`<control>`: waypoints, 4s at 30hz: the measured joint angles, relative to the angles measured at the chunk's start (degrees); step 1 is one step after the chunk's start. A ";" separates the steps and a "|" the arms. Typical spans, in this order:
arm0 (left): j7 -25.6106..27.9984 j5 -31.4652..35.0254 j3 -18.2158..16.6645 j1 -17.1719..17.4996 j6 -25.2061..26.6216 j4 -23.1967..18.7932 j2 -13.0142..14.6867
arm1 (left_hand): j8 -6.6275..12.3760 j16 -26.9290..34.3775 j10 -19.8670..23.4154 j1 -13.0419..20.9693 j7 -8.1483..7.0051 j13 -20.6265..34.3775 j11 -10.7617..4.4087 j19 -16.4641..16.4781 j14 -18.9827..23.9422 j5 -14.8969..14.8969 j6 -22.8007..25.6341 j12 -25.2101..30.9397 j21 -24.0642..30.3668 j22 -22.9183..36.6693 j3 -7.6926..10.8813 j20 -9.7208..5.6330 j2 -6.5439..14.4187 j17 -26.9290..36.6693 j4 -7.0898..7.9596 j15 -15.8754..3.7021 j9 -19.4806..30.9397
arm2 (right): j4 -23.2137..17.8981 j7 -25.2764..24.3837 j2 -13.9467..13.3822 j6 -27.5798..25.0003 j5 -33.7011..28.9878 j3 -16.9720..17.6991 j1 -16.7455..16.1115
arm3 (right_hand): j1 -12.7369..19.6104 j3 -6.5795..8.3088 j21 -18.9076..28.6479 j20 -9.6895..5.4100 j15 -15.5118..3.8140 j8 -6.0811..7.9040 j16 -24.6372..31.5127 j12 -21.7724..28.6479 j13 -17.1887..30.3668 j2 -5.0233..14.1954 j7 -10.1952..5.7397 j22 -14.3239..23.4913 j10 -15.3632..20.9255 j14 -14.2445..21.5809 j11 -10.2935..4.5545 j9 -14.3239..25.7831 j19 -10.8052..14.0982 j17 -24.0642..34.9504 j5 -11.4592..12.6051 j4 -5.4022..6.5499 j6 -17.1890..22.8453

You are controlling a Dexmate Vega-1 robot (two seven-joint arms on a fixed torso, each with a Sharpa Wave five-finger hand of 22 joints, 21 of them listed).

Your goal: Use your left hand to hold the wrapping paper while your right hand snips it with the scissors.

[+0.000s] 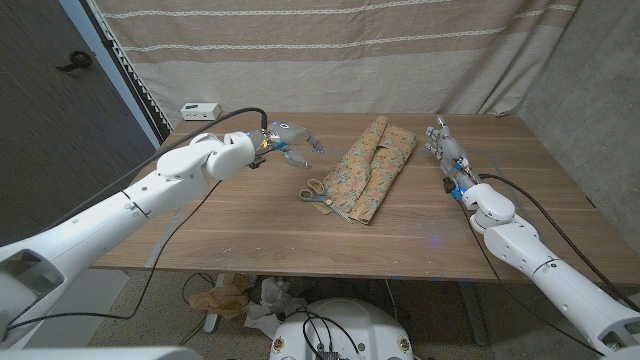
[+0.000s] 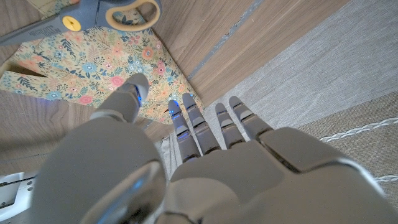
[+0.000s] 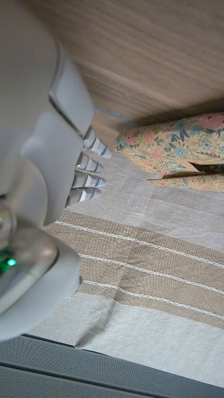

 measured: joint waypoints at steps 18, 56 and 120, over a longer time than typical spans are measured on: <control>-0.89 2.57 1.49 -1.62 -3.67 1.23 -1.00 | -0.51 0.00 0.00 0.53 -0.02 0.14 0.00 0.00 0.00 0.00 -2.32 -0.66 0.00 0.01 -0.86 0.00 0.07 0.28 0.07 0.00 0.52 | -0.81 -0.99 -0.42 -0.17 -0.53 0.13 -0.58 | -0.59 0.00 -0.43 0.22 0.00 0.00 0.00 0.00 0.00 0.03 -0.13 0.00 0.00 0.00 0.00 0.00 0.22 0.00 0.00 0.00 -0.13; -4.35 10.60 3.72 -2.97 -7.80 1.61 -1.79 | -0.51 0.00 -0.01 2.93 -0.22 0.71 0.00 -0.31 -0.31 -0.48 -3.17 -0.66 0.00 0.00 -0.92 -0.31 0.66 0.26 0.14 0.31 1.06 | -0.90 0.10 -1.00 1.03 -1.94 -0.06 0.30 | -1.51 -1.06 -2.30 1.15 -0.21 0.00 0.00 0.00 0.00 -2.29 -0.52 0.00 -0.32 -0.64 -0.32 0.00 -0.72 0.00 0.00 -0.26 -0.52; 7.86 15.91 6.38 -0.65 -13.25 7.60 -2.75 | -0.07 0.28 0.89 2.50 -0.31 1.73 -0.11 0.12 0.00 -0.10 -4.07 -0.66 0.00 0.01 -3.69 -0.31 0.24 0.39 0.22 0.00 1.59 | -4.39 -3.00 -2.40 -0.13 -3.69 0.79 -2.09 | 2.19 -0.15 -3.79 1.45 -0.61 0.00 0.00 0.00 0.00 -3.40 -0.51 0.00 -0.92 -1.46 -0.92 0.00 -1.03 0.00 1.04 -2.55 -1.12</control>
